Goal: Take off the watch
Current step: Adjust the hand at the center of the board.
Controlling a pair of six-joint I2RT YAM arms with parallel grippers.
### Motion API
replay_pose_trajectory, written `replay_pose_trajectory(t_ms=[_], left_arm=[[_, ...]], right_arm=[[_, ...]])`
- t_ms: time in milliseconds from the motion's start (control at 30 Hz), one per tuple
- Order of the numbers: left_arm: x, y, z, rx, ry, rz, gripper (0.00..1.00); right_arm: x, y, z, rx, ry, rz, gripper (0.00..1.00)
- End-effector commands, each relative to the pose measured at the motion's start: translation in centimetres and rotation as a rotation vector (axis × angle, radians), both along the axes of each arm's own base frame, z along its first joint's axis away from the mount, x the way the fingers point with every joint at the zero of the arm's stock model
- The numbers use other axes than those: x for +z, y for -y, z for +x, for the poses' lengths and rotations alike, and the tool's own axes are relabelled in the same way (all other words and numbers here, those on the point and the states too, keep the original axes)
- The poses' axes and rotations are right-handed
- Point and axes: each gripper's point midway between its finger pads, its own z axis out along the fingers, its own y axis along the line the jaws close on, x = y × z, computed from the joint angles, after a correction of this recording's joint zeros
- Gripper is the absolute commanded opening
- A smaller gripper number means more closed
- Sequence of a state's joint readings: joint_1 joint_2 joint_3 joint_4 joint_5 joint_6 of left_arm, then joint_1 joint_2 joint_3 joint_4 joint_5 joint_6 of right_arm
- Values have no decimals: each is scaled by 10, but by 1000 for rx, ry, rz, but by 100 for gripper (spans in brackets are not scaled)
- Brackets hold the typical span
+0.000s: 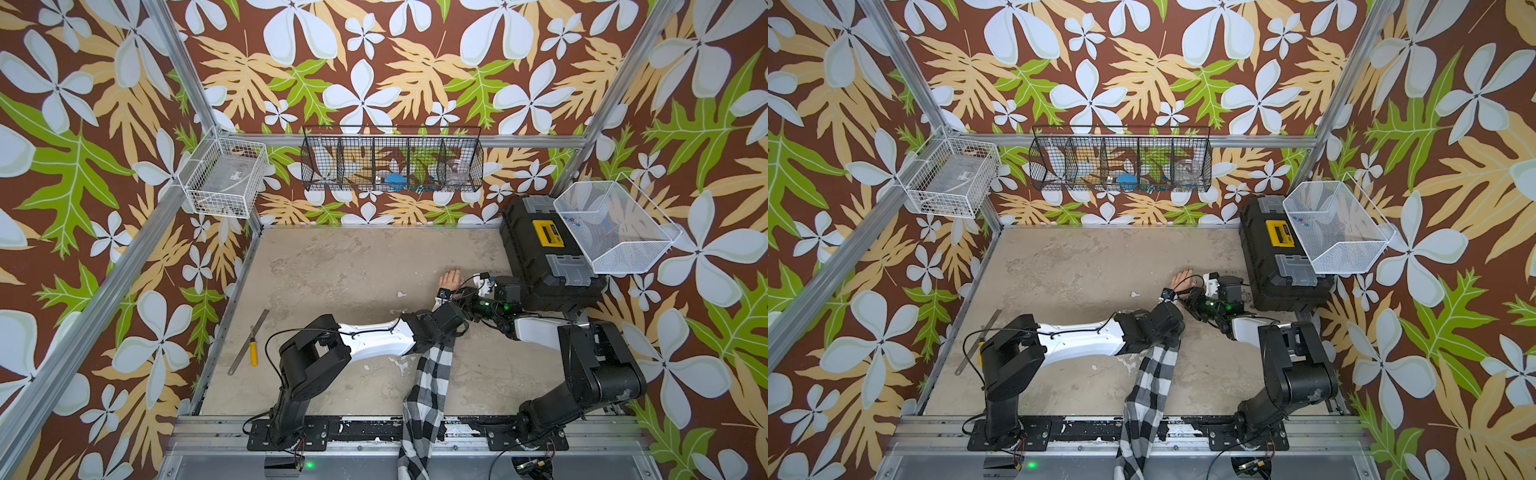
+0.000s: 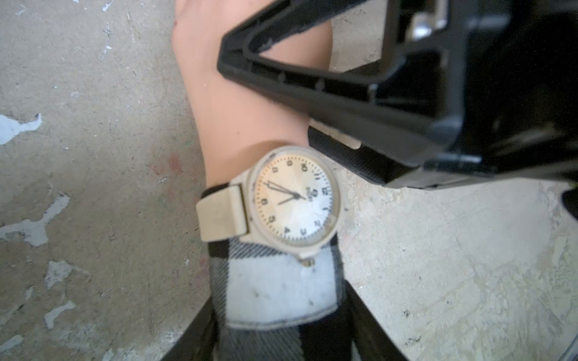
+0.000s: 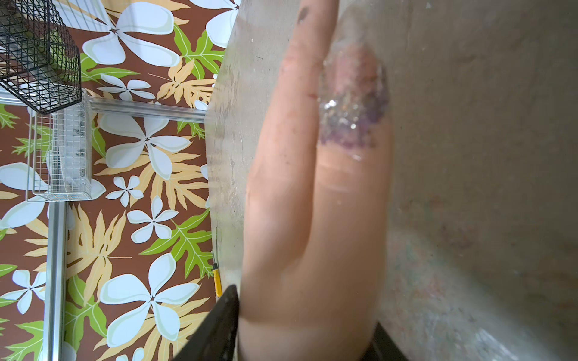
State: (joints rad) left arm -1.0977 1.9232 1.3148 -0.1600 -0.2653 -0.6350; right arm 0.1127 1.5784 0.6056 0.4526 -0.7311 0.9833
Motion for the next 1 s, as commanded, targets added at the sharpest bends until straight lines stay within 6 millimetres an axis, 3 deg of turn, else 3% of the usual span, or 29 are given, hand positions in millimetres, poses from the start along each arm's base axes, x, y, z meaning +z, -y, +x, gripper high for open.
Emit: replay_pose_trajectory(t_ms=[0, 300, 567, 767, 967], left_arm=[[21, 10, 6, -1, 45, -80, 14], [35, -7, 1, 27, 75, -143, 66], [56, -36, -7, 82, 105, -226, 78], [66, -81, 4, 176, 122, -220, 81], [62, -136, 27, 290, 126, -169, 83]], right_arm=[[9, -2, 4, 4, 40, 7, 51], [7, 15, 5, -47, 44, -127, 42], [11, 22, 5, -56, 49, -249, 39], [17, 10, 5, -8, 45, -414, 38], [7, -3, 3, 10, -5, -667, 36]])
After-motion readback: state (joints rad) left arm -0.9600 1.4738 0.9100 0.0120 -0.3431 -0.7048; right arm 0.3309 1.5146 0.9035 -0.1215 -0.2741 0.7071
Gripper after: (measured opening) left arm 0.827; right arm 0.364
